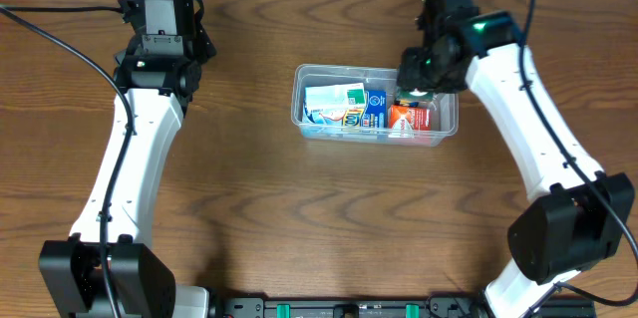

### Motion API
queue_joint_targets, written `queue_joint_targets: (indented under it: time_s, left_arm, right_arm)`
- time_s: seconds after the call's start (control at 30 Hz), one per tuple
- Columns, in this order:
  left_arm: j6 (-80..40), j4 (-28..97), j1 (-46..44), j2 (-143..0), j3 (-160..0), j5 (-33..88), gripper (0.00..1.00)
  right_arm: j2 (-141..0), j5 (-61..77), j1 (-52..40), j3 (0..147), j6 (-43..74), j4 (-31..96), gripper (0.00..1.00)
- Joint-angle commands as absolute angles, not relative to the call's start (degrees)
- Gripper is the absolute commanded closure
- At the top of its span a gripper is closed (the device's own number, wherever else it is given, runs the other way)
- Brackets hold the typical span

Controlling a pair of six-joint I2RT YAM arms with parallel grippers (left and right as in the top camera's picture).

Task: Pack container
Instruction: 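Carry the green tin into the container and release it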

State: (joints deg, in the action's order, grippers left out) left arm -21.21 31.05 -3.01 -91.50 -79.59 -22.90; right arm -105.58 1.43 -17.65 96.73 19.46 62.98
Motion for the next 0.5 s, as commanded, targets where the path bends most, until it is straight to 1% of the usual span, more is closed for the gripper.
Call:
queue_joint_targets:
  time_s: [0.0,0.3,0.47]
  left_arm:
    - [-21.96,31.05,-2.81,-91.64,-79.79,-23.57,0.02]
    - [-21.98,31.05,-2.81,-91.64,-79.79,-23.57,0.02]
    - [-21.96,31.05,-2.81,-91.64,-79.79,-23.57,0.02]
  right_arm:
    - [-105.45,-3.33,-19.77,94.35,23.31,62.30,0.53]
    - [-105.45,-4.60,-20.62,87.55,24.67,59.46,0.52]
    - [-105.45,-4.73,-20.64,82.85,24.67,54.65,0.52]
